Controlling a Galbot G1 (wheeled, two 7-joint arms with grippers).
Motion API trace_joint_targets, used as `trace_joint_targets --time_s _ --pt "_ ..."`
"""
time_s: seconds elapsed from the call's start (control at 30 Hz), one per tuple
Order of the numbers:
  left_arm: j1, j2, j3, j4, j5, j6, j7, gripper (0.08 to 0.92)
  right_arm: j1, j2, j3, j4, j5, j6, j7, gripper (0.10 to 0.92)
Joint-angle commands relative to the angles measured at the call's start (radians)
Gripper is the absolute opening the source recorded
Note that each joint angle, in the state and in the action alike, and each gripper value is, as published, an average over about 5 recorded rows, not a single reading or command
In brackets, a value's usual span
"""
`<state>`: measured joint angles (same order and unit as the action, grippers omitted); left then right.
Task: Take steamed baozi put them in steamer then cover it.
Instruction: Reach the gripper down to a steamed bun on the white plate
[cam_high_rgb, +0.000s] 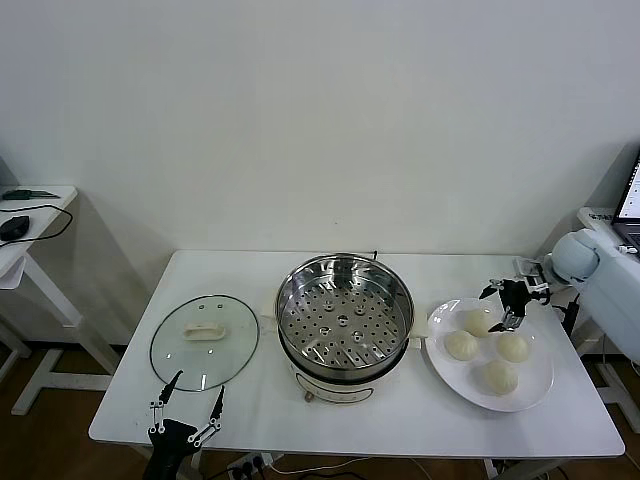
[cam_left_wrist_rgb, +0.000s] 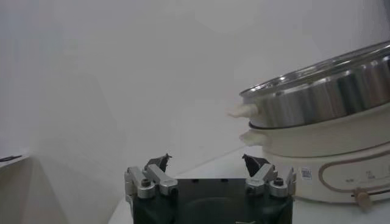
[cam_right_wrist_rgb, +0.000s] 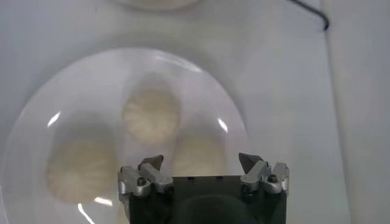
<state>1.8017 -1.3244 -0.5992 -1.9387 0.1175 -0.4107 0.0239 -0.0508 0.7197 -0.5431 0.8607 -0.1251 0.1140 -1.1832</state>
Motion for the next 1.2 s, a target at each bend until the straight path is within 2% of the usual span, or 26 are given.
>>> trace_joint_targets --time_s 0.03,0.5,0.8,1.07,1.2 --pt "0.002 -0.001 -0.001 0.003 0.001 -0.001 -0.001 0.823 0.035 0.078 -0.054 -0.113 -0.117 0.017 0.002 0.823" --pt "0.001 -0.004 -0.001 0.011 0.000 -0.003 -0.006 0.823 0.019 0.149 -0.042 -0.182 -0.145 0.024 0.059 0.822" --pt "-0.001 -0.005 0.002 0.015 -0.001 -0.005 -0.007 0.823 0.009 0.152 -0.040 -0.175 -0.150 0.022 0.061 0.747" --pt "-0.002 -0.004 0.004 0.014 -0.002 -0.003 -0.010 0.823 0.011 0.120 -0.046 -0.111 -0.132 0.020 0.054 0.710" --pt "-0.004 -0.003 0.008 0.008 -0.003 0.000 -0.012 0.823 0.054 0.057 -0.079 0.006 -0.095 0.022 0.028 0.699"
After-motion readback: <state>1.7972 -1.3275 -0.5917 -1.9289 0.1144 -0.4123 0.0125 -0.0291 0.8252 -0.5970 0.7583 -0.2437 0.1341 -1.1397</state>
